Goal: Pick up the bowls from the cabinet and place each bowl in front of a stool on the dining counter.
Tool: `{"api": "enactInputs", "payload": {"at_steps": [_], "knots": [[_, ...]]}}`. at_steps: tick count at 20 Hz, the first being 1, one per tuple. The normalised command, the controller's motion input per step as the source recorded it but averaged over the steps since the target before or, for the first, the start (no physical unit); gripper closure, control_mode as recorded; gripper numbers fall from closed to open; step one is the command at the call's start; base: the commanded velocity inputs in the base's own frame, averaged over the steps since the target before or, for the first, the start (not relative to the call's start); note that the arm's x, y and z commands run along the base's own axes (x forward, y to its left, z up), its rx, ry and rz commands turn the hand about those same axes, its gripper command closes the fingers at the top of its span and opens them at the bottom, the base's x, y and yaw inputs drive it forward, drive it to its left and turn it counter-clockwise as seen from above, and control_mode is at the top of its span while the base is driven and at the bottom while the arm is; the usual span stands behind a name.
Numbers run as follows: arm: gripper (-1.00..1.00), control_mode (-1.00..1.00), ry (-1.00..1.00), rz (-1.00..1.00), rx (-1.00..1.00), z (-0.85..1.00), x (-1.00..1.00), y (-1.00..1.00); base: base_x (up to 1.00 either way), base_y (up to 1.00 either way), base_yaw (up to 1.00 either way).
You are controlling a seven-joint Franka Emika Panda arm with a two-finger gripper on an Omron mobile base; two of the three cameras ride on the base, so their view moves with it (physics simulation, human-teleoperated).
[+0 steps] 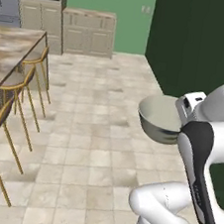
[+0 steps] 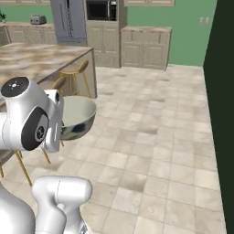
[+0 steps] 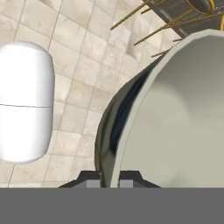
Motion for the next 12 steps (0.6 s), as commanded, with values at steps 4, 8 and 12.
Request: {"api": "enactInputs", "payload": {"at_steps": [4,8,12], "knots": [[1.00,1.00,0.00,0.00,0.00,0.00,0.00,0.00,1.00,-0.50,0.45],[1.00,1.00,0.00,0.00,0.00,0.00,0.00,0.00,0.89,-0.65,0.51],[1.00,1.00,0.00,0.00,0.00,0.00,0.00,0.00,0.77,-0.76,0.55]]}}
